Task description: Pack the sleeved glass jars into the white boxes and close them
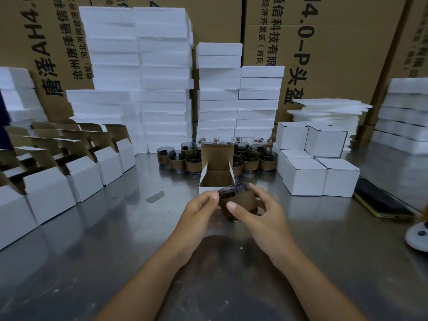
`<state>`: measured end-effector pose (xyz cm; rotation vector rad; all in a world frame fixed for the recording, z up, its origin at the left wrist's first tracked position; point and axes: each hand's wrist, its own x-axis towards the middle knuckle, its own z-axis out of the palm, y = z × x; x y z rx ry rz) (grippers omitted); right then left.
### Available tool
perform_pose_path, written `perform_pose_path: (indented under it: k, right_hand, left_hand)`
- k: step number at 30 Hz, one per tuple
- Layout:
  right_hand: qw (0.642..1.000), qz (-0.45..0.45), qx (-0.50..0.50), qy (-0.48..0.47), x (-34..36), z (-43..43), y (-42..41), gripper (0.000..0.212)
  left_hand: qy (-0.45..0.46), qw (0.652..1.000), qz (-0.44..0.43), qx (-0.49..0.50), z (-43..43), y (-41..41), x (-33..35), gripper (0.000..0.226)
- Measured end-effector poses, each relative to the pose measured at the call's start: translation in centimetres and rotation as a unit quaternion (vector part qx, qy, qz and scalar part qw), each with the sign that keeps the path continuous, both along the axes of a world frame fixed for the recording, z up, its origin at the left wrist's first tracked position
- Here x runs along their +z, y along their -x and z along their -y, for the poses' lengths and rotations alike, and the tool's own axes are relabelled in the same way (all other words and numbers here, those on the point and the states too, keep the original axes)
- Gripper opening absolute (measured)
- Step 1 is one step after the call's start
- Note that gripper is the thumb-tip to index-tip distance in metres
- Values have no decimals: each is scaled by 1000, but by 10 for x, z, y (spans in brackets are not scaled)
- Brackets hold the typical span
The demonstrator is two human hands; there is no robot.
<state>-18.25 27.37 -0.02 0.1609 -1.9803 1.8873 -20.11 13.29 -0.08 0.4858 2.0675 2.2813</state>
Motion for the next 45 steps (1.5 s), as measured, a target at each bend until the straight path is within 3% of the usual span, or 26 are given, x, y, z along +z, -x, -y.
perform_pose_path:
  k: [9, 18, 23, 31, 39, 45]
  right_hand:
    - [998, -40, -3, -45, -3, -2, 0, 54]
    - [977, -112, -19, -183, -5, -7, 0, 68]
    - [969, -156, -47, -184, -4, -8, 2, 68]
    - [963, -181, -63, -191, -3, -6, 1, 65]
    - [977, -108, -47, -178, -6, -8, 1, 62]
    - [997, -13, 0, -74, 0, -7, 0, 45]
  left_hand:
    - [-3, 999, 33, -20, 0, -2, 3, 31]
    - [0, 998, -59, 29, 1, -6, 5, 21]
    - [3, 992, -119, 42, 1, -8, 6, 38]
    - [-14, 992, -124, 37, 2, -8, 6, 46]
    - [30, 994, -99, 31, 2, -6, 5, 42]
    - [23, 997, -59, 38, 2, -5, 6, 28]
